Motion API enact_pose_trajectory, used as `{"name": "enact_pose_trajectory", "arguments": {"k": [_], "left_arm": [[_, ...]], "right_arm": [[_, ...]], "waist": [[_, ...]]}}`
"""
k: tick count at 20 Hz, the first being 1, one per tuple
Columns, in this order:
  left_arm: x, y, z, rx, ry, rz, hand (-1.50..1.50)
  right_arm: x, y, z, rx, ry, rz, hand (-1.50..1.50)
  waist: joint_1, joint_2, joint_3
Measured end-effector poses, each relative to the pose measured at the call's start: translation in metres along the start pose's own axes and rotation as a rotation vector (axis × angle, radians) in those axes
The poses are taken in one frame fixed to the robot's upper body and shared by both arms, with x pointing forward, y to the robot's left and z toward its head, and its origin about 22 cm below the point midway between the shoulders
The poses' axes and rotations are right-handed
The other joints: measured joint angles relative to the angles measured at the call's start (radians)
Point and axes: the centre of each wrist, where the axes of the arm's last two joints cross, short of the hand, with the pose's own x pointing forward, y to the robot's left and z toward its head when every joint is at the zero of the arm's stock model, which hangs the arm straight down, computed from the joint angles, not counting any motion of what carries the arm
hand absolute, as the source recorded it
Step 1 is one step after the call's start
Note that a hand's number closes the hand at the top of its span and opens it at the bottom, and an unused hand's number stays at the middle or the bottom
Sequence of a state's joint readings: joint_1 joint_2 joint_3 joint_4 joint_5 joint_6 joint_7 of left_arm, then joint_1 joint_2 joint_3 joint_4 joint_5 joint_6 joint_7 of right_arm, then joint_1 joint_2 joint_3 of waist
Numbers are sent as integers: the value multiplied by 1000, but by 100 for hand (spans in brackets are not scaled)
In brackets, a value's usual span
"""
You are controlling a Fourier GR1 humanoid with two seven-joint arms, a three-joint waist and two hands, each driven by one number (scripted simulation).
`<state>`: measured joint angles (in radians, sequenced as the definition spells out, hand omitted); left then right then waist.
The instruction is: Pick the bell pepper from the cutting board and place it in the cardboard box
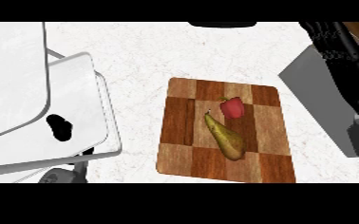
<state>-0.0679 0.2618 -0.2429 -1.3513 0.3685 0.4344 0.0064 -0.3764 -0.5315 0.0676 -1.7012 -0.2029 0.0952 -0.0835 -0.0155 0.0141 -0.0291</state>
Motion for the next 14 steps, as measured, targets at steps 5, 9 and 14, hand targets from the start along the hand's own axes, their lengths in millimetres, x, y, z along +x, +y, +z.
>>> {"name": "enact_pose_trajectory", "arguments": {"k": [5, 9, 14], "left_arm": [[18, 2, -2, -139, -204, -195, 0], [24, 8, -4, -225, -271, -288, 0], [27, 5, -6, -292, -291, -303, 0]], "right_arm": [[32, -15, -14, 12, -87, 50, -150], [51, -35, -17, 58, -77, 263, -150], [43, -43, -10, 134, -117, 412, -150]], "waist": [[0, -14, 16], [-7, -14, 8], [6, -3, 3]]}}
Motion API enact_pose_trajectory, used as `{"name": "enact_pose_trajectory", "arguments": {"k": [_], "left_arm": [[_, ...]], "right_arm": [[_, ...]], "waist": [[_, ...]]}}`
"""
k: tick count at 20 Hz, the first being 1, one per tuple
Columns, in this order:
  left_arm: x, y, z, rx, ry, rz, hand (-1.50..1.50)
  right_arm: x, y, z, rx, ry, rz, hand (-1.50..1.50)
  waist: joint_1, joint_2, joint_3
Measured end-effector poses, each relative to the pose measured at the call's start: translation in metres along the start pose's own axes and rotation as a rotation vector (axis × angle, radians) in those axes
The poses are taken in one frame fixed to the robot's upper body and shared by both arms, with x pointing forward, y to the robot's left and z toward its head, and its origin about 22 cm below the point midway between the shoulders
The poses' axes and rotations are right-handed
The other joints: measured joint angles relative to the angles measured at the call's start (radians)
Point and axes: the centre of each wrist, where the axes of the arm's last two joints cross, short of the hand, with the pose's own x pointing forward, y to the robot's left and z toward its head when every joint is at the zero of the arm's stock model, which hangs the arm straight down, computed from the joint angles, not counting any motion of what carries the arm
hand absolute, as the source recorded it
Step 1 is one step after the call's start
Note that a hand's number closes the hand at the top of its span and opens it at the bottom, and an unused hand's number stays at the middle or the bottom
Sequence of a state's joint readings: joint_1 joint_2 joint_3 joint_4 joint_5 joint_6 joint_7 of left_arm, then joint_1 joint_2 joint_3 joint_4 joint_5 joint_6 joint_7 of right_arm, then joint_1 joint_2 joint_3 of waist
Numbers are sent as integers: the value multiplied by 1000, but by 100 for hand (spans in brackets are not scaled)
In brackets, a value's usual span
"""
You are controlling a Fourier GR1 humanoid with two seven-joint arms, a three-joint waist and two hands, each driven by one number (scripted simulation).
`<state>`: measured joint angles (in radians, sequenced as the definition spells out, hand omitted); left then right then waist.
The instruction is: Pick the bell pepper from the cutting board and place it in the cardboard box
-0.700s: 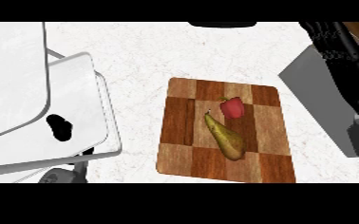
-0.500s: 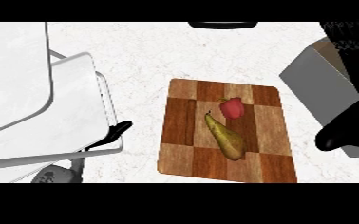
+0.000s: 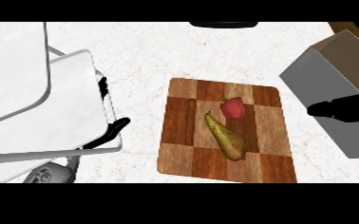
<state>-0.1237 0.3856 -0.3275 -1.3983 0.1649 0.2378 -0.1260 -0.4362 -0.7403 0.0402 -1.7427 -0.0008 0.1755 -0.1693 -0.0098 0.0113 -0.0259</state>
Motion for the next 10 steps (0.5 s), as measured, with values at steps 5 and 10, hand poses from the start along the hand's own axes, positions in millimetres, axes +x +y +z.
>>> {"name": "enact_pose_trajectory", "arguments": {"k": [5, 10], "left_arm": [[-2, -3, 0, -26, -6, 8, 0], [-3, -2, -2, -49, -19, -6, 0]], "right_arm": [[1, 2, 5, 126, -81, 166, -150], [13, 12, 4, 304, -64, 338, -150]], "waist": [[6, 2, -4], [10, -1, -6]]}}
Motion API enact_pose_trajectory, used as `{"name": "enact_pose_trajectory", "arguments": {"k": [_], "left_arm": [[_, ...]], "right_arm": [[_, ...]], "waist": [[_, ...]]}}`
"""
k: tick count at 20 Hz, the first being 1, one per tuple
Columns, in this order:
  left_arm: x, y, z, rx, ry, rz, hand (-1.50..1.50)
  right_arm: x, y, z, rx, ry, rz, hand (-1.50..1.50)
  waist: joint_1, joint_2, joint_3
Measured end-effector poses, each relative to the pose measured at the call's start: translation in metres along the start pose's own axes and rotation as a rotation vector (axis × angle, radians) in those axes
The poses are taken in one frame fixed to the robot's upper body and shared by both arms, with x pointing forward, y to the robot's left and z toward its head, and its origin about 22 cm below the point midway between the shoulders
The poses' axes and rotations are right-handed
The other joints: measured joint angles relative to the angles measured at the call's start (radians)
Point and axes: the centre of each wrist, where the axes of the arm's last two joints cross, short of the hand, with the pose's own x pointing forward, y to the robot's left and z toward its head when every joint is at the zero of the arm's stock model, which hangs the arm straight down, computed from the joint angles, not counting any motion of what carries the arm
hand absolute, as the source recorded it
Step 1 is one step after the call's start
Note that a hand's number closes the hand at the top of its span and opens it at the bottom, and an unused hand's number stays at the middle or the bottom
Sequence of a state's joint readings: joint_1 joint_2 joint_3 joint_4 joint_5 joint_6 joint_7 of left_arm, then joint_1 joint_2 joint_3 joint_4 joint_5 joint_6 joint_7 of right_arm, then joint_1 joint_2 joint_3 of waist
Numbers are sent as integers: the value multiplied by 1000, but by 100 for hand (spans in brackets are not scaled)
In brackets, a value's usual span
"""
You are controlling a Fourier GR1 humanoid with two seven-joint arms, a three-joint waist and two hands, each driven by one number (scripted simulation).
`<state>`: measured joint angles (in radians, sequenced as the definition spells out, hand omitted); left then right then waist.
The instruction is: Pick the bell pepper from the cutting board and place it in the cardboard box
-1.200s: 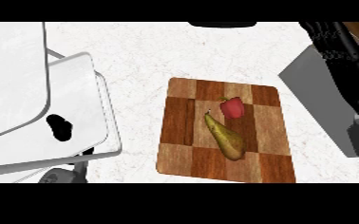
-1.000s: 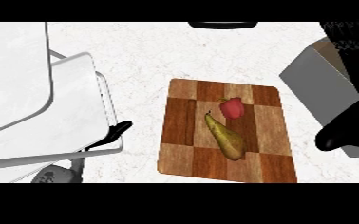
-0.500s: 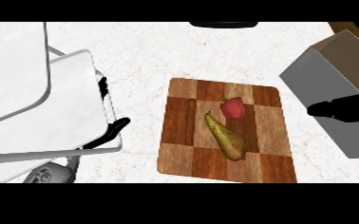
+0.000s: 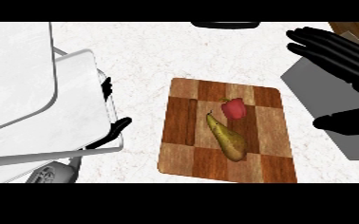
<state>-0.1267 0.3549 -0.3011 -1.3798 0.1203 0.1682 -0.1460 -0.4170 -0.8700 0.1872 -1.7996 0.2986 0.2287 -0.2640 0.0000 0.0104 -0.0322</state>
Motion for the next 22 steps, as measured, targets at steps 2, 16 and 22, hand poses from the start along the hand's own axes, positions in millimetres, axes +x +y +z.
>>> {"name": "enact_pose_trajectory", "arguments": {"k": [2, 16, 22], "left_arm": [[-1, 0, 0, -6, 2, -7, 0], [-1, 1, -5, -61, -10, -22, 0], [0, 1, -5, -67, -13, -23, 0]], "right_arm": [[8, 1, -2, 91, 18, 73, -150], [78, 53, -26, 449, 173, 368, -150], [98, 80, -35, 500, 249, 384, -150]], "waist": [[0, -2, 0], [11, -3, -3], [11, -1, -3]]}}
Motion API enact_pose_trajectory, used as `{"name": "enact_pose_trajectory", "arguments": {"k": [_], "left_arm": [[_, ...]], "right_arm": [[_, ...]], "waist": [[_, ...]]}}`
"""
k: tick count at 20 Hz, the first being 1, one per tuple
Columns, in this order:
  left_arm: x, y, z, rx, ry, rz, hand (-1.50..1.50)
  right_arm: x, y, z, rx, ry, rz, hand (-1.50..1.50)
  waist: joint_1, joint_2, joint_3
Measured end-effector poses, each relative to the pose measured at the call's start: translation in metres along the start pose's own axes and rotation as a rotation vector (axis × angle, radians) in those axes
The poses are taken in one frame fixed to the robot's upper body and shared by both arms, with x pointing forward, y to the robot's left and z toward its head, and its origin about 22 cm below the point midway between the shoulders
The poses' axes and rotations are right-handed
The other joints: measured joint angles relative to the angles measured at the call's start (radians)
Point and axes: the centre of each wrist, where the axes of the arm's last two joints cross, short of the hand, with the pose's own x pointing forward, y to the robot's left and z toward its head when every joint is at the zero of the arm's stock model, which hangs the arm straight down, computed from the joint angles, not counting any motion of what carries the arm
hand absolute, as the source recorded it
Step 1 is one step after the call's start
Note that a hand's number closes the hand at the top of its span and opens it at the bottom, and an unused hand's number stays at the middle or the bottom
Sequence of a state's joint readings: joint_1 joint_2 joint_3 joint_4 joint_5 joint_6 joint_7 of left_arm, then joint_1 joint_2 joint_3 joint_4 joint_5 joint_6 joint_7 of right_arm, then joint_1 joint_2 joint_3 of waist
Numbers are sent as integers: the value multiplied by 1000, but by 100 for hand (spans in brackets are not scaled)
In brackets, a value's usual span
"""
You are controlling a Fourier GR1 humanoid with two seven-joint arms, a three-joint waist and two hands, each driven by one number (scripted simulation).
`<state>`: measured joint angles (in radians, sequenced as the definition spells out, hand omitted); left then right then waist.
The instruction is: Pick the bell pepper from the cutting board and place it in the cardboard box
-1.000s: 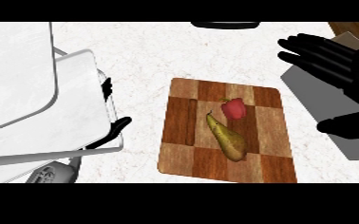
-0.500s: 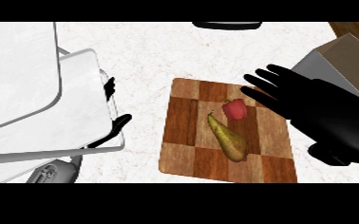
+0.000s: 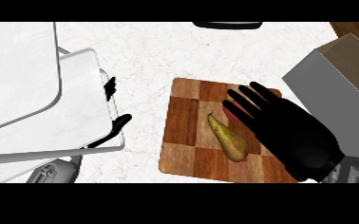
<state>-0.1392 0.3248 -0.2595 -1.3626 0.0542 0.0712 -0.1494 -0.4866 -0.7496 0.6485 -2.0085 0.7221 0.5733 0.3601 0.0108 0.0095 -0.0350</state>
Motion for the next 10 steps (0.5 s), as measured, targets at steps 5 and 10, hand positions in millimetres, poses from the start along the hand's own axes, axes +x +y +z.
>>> {"name": "enact_pose_trajectory", "arguments": {"k": [5, 10], "left_arm": [[-1, 1, 0, -9, -7, 2, 0], [0, 1, -1, -11, -13, 1, 0]], "right_arm": [[24, 10, -13, 28, 37, 16, -150], [35, 16, -23, 15, 87, 49, -150]], "waist": [[0, 0, 2], [1, 3, 2]]}}
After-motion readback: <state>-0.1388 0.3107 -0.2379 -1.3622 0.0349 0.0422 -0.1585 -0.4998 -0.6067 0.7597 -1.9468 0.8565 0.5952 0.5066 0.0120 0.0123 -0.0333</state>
